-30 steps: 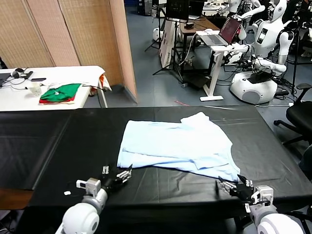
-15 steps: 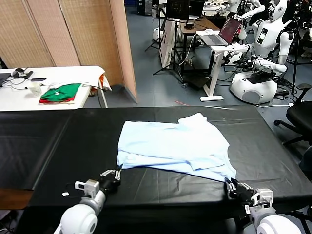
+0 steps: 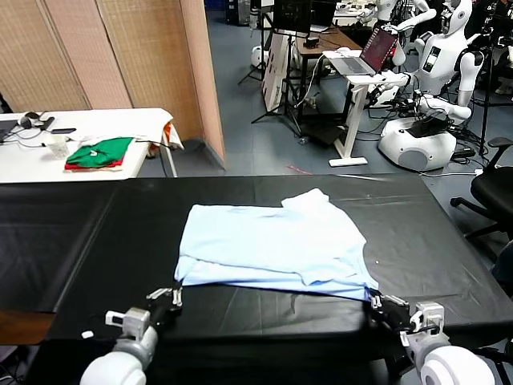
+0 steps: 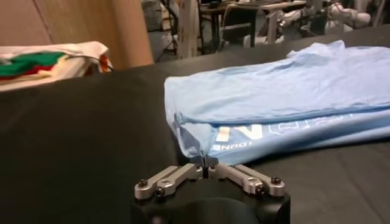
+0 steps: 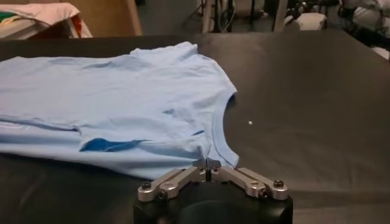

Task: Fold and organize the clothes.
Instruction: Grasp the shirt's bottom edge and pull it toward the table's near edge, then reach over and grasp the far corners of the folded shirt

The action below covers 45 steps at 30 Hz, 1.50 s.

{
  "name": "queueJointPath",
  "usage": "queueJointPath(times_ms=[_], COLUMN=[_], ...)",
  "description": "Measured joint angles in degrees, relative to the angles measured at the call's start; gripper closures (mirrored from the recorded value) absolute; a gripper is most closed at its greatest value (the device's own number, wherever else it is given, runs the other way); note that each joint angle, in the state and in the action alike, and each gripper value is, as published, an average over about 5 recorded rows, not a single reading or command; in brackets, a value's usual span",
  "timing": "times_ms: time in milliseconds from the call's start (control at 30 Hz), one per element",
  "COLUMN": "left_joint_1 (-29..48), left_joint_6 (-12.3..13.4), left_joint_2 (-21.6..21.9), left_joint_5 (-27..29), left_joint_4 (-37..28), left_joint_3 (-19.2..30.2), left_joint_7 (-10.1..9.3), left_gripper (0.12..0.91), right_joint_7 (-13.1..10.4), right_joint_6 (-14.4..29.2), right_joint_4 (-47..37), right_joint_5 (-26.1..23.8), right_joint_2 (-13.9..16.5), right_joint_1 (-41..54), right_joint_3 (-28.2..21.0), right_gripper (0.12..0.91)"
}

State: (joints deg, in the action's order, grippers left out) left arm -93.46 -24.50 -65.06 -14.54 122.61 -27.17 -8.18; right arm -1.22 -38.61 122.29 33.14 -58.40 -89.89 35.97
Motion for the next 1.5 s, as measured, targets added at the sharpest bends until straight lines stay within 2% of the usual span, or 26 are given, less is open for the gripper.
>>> queueJointPath(times_ms=[133, 233, 300, 367, 600, 700, 800, 933, 1000, 1233, 1367, 1500], left_joint_1=[-5.03, -7.90, -9.00, -9.71, -10.51, -10.29, -9.44, -6.47, -3.80, 10.94, 20.29, 28.66], left_joint_6=[-0.31, -0.35, -0.46, -0.70, -3.12, -4.26, -4.48, -3.82, -3.89, -7.80, -10.87, -13.46], left_joint_2=[-1.97, -3.27, -3.78, -3.99, -2.89, -1.88, -0.83, 0.95, 2.13, 6.38, 8.12, 8.80], left_joint_5=[2.18, 2.79, 2.53, 2.15, 0.63, -0.48, -2.06, -4.61, -6.96, -21.32, -27.90, -31.08], left_joint_4=[3.21, 4.81, 5.52, 6.23, 7.33, 7.44, 7.93, 8.50, 7.87, 0.27, -5.98, -12.55], left_joint_3=[-1.29, -2.04, -2.52, -2.98, -4.68, -5.69, -6.93, -8.04, -7.99, -5.45, -2.87, 0.75], left_joint_7=[-0.46, -0.59, -0.69, -0.75, -0.55, -0.13, 0.60, 1.58, 1.31, -2.16, -2.65, -2.64], left_gripper=[0.881, 0.881, 0.871, 0.834, 0.455, 0.269, 0.153, 0.126, 0.124, 0.123, 0.123, 0.123], right_joint_7=[-0.23, -0.52, -0.76, -1.04, -1.72, -1.65, -1.34, -2.01, -2.87, -5.04, -5.75, -5.73], right_joint_6=[-1.08, -1.95, -2.77, -3.36, -3.58, -3.58, -3.59, -3.59, -3.59, -3.59, -3.58, -3.58], right_joint_4=[0.70, 1.44, 2.14, 2.98, 7.31, 9.76, 11.68, 10.86, 8.89, -1.38, -8.31, -16.09], right_joint_5=[0.23, 0.31, 0.24, 0.11, 0.19, 1.31, 2.05, 1.91, 1.95, 1.98, 2.00, 2.08], right_joint_2=[2.20, 2.72, 2.66, 2.48, 1.83, 1.85, 2.11, 2.23, 2.34, 2.30, 1.66, 0.48], right_joint_1=[-0.62, -1.34, -1.98, -2.72, -4.88, -4.76, -3.60, 1.71, 6.08, 23.25, 32.05, 39.67], right_joint_3=[-0.38, -0.26, 0.04, 0.44, 2.33, 3.24, 3.88, 2.74, 1.19, -7.69, -13.47, -18.91], right_gripper=[0.885, 0.878, 0.828, 0.721, 0.288, 0.158, 0.124, 0.119, 0.118, 0.118, 0.118, 0.118])
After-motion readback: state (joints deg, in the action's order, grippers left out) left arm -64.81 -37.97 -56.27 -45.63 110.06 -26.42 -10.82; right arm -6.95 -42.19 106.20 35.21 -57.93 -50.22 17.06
